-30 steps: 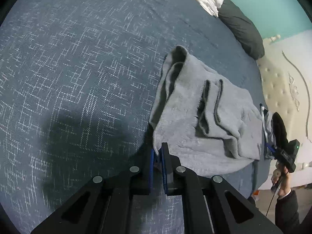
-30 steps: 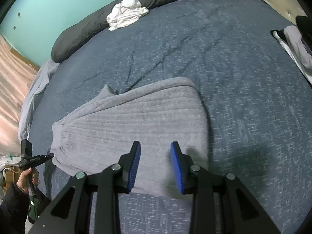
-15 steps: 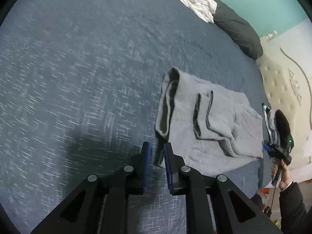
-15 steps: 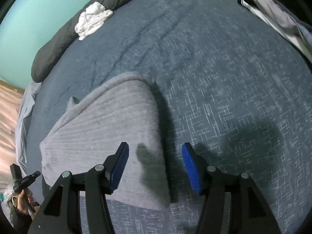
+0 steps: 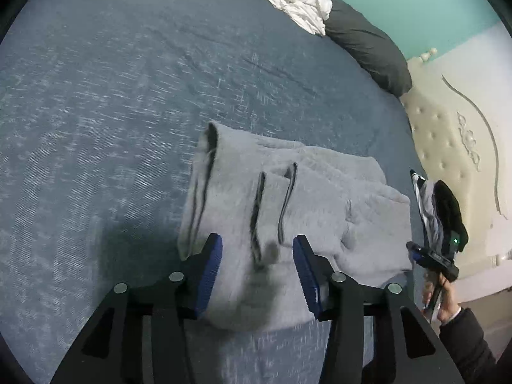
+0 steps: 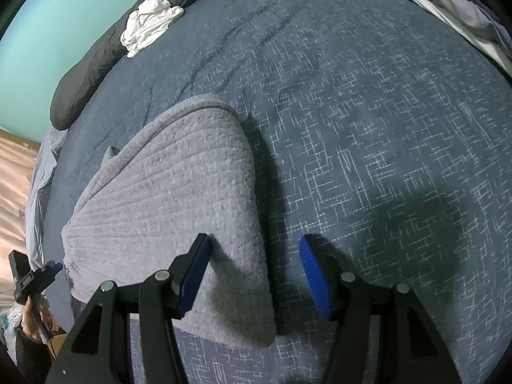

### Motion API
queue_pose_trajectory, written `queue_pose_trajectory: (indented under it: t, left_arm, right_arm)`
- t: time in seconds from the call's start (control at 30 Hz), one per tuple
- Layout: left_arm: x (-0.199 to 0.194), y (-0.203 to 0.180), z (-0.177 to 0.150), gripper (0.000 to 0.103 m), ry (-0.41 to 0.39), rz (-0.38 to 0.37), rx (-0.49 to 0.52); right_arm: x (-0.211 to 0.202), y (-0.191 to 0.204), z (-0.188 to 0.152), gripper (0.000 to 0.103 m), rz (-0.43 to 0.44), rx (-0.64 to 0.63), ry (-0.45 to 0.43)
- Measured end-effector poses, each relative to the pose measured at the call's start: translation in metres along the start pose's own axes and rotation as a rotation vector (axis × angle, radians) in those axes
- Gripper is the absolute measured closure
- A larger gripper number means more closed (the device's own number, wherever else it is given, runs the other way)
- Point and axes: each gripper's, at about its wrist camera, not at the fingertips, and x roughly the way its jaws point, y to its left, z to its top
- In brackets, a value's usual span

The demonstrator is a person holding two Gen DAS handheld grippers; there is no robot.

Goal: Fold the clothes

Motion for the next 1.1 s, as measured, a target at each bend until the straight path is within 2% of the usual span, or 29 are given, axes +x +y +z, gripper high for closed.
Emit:
queue_pose_trajectory:
  t: [0.37,0.6,0.7,0.77,0.8,0.93,1.1]
  left_arm:
    - [0.030,-0.001,0.019,0.054,0.002,-0.052,-0.080]
    - [0.036,-0.022,0.013,0.054,0.033,-0.032,0.007]
    - [0.040,-0.023,0.015,0.066,0.028,-0.016,-0.001]
    - [0.042,-0.025,0.015,0.087,0.031,0.006,0.011]
    - [0.042,-0.027,0.015,0.092,0.031,0.012,0.022]
    - [0.031,-0.034,0.013,0.093,0.012,0.014,0.070]
    - [0.001,-0.043,0.012,0.095,-0.033,-0.027,0.098]
  right_arm:
    - [-0.006,-0.008,0.001,0.044,0.020,0.003,-0.005]
    - [-0.006,-0.010,0.000,0.044,0.019,0.000,-0.003]
    - [-0.008,-0.011,-0.001,0.044,0.025,0.005,-0.005]
    - [-0.010,-0.009,-0.002,0.044,0.026,-0.003,-0.005]
    - [-0.012,-0.009,-0.003,0.044,0.026,-0.005,-0.006]
    - [-0.015,-0.010,-0.003,0.044,0.029,-0.004,-0.010]
    - [-0.018,-0.011,-0.002,0.044,0.027,0.005,-0.017]
